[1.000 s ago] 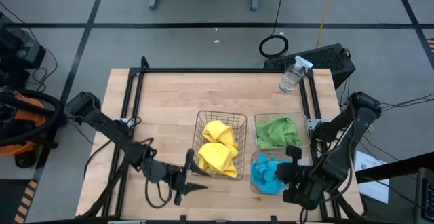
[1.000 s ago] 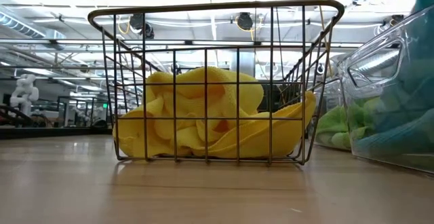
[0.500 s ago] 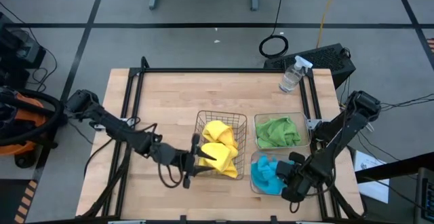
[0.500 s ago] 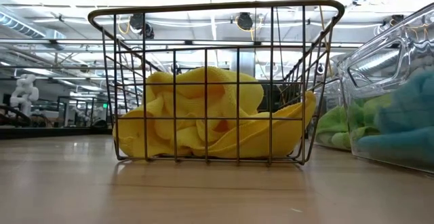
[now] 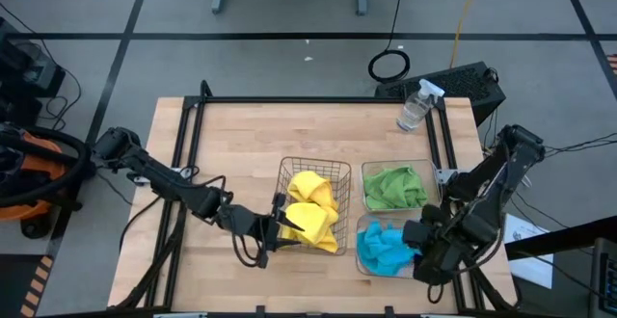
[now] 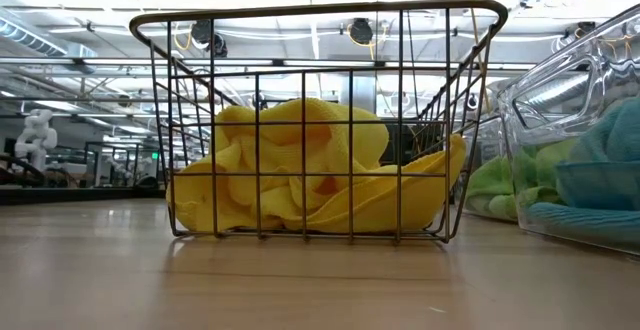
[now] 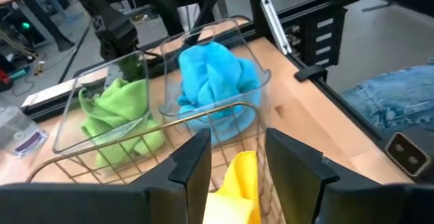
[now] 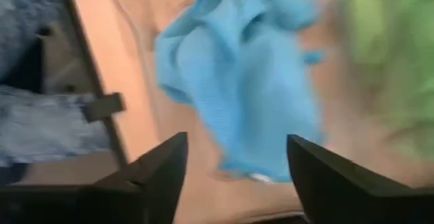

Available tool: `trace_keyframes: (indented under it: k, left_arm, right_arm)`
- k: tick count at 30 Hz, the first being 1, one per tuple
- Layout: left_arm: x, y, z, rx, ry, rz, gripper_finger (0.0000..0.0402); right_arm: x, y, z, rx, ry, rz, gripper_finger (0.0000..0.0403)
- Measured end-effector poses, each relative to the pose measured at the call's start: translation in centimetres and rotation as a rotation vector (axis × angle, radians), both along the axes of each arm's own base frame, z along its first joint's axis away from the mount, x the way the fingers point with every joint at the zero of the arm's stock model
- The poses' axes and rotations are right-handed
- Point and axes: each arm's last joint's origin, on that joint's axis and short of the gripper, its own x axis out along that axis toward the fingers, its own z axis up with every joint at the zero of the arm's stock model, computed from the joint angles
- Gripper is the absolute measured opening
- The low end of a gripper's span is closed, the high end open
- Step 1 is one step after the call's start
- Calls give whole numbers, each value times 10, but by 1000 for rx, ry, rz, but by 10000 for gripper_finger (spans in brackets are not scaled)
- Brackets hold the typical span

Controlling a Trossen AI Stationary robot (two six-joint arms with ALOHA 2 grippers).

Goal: Sort microfiber towel by color & place in baskets
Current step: Return to Home Position

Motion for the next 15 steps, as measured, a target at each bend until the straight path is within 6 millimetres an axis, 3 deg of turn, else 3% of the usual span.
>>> trace_keyframes:
  k: [4,7,10,15]
  left_arm:
    - [0,0,0,6,-1,-3,145]
    - [1,0,0,34,-26,-42,143]
    - [3,5,8,6,-89,-130,125]
    - [3,29,19,3,-102,-86,61]
  right_arm:
    - [-1,-13,18,-241,-155,97,266]
    - [-1,-20,24,-348,-293,147,249]
    - [-2,-28,21,-441,-431,186,196]
    - [-5,-53,4,-559,-655,171,60]
